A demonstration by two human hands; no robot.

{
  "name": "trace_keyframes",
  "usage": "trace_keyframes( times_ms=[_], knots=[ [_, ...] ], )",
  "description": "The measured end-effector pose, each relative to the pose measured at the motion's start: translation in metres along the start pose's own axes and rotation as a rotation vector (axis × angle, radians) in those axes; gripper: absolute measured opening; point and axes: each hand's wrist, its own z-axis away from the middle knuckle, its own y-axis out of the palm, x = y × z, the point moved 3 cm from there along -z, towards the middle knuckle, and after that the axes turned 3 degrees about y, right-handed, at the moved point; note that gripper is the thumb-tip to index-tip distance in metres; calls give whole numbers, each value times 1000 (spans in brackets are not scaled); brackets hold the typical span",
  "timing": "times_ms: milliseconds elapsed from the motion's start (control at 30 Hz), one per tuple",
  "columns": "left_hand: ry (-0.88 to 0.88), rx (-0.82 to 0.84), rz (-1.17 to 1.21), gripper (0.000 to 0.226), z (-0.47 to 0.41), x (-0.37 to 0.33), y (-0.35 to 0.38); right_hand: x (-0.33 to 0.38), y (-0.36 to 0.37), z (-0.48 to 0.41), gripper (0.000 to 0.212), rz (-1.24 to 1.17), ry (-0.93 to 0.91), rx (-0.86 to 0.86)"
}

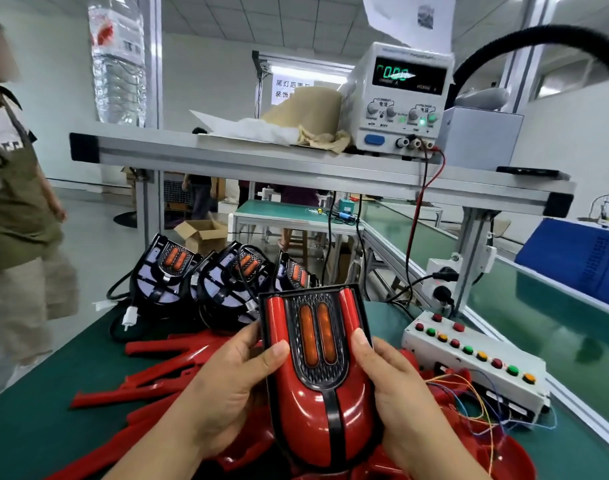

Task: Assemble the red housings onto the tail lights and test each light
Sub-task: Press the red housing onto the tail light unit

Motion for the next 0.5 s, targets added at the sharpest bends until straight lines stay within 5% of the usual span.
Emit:
trace_keyframes(
  times_ms=[133, 267, 400, 500],
  knots=[
    [28, -49, 133, 33, -2, 2, 3, 3, -4, -2, 53, -34, 59, 71],
    [67, -171, 271, 36, -3, 4, 5, 3, 0, 1, 41, -164, 38, 120],
    [56, -20, 346, 75, 0, -2, 10, 4, 4, 3, 38, -277, 0, 97],
    [7, 46, 333, 83, -2, -2, 21, 3, 10, 0, 43, -363, -29, 74]
  ],
)
